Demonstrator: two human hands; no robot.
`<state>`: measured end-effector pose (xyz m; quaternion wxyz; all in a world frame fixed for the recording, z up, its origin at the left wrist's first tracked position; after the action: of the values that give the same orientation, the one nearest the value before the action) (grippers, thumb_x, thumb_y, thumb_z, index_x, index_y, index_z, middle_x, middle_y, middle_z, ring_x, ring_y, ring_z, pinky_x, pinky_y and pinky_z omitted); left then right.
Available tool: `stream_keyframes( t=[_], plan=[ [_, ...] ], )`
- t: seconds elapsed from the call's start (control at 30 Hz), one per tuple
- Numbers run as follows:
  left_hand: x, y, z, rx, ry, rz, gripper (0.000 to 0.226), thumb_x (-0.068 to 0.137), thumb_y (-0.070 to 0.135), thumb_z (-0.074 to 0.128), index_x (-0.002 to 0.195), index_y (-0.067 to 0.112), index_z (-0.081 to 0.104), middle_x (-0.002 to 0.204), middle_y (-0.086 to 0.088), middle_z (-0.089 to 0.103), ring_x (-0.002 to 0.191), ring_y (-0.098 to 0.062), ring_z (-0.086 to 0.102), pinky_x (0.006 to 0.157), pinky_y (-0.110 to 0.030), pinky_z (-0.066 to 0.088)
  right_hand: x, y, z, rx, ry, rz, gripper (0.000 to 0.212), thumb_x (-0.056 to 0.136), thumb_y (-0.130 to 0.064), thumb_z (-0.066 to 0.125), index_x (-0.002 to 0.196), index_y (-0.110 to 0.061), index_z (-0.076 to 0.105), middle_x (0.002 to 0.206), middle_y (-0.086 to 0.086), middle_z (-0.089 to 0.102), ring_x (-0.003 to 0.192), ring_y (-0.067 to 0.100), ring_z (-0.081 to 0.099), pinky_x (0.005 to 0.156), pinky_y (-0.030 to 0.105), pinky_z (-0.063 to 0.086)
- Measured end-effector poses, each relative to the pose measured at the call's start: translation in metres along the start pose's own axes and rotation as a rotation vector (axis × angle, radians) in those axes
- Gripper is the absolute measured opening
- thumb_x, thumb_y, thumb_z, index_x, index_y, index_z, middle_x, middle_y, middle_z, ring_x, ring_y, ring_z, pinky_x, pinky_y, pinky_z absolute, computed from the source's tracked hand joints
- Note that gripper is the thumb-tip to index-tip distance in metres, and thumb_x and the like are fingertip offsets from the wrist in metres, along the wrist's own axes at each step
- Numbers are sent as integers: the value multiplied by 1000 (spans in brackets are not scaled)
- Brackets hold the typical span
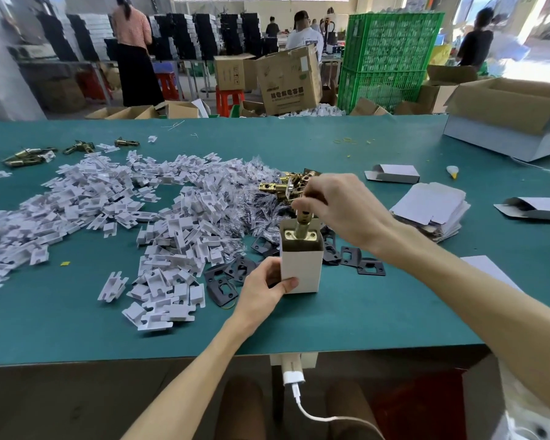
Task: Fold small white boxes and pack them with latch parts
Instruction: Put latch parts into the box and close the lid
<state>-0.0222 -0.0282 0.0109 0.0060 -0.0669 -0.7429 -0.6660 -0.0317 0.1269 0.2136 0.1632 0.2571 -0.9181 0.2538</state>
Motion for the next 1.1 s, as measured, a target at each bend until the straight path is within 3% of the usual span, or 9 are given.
stream_keyframes(
  t=[0.1, 0.17, 0.3, 0.47, 0.63, 0.73, 0.83, 0.97, 1.1],
  plan=[
    [0, 0, -1, 1, -1, -1, 30, 91, 15, 80, 117, 25, 66, 113, 11, 77, 109, -5, 71, 91, -21, 56, -1, 0, 16, -85, -49, -15, 35, 97, -42, 66, 91, -8, 73, 87, 4, 69, 79, 24, 64, 74, 42, 54],
    [1, -1, -1, -7, -5, -5, 31, 92, 14, 79, 118, 23, 67, 114, 10, 77, 110, -7, 70, 92, -22, 56, -1, 1, 25, -134, -84, -9, 35, 98, -42, 64, 92, -9, 74, 87, 5, 72, 79, 27, 66, 69, 39, 54],
    [0, 0, 0, -47, -11, -12, 31, 94, 10, 76, 120, 25, 66, 115, 12, 77, 110, -4, 70, 88, -20, 56, 0, 3, 43, -252, -200, 44, 36, 99, -40, 62, 85, -7, 67, 78, 8, 65, 66, 30, 60, 52, 33, 42],
    [0, 1, 0, -47, -17, -4, 30, 94, 12, 76, 118, 26, 66, 114, 13, 77, 110, -4, 70, 87, -18, 55, 0, -1, 56, -361, -271, 44, 32, 100, -41, 59, 88, -11, 62, 90, 8, 62, 75, 32, 57, 51, 31, 31],
    [-1, 0, 1, -43, -14, 1, 28, 95, 13, 76, 117, 26, 66, 113, 14, 77, 109, -3, 70, 85, -16, 55, -4, 1, 67, -409, -360, 108, 45, 101, -34, 57, 64, -16, 37, 67, -1, 43, 67, 29, 52, 52, 30, 33],
    [-1, -1, 1, -34, -16, -4, 29, 94, 13, 76, 118, 27, 66, 113, 14, 76, 109, -3, 70, 85, -16, 55, -5, 5, 68, -311, -448, 182, 39, 103, -26, 50, 65, -17, 44, 64, 1, 53, 45, 20, 64, 44, 25, 42],
    [-1, 0, 1, -24, -16, -4, 29, 94, 14, 76, 118, 27, 66, 114, 13, 76, 110, -4, 70, 85, -17, 56, -8, 7, 70, -270, -497, 212, 36, 105, -24, 45, 70, -14, 48, 59, 2, 58, 37, 17, 64, 41, 25, 47],
    [-2, 1, 1, -11, -10, -9, 27, 95, 15, 76, 117, 27, 66, 114, 12, 77, 110, -6, 70, 86, -19, 56, -9, 7, 70, -243, -507, 229, 36, 106, -25, 43, 72, -14, 48, 56, 4, 59, 36, 17, 63, 39, 25, 47],
    [-1, 0, 2, 17, -1, -15, 27, 97, 20, 74, 121, 26, 64, 115, 12, 76, 111, -5, 70, 87, -22, 56, -5, 0, 64, -265, -408, 186, 34, 107, -23, 43, 75, -13, 49, 76, 6, 63, 52, 25, 67, 47, 30, 48]
  ],
)
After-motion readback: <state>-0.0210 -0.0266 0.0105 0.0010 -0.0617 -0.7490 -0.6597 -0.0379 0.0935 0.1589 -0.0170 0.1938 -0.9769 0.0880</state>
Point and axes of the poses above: each hand's wrist, its own x-axis towards the middle knuckle, its own z-axis out of the palm, y = z × x, the point moved 5 cm from there along x, towards the middle knuckle
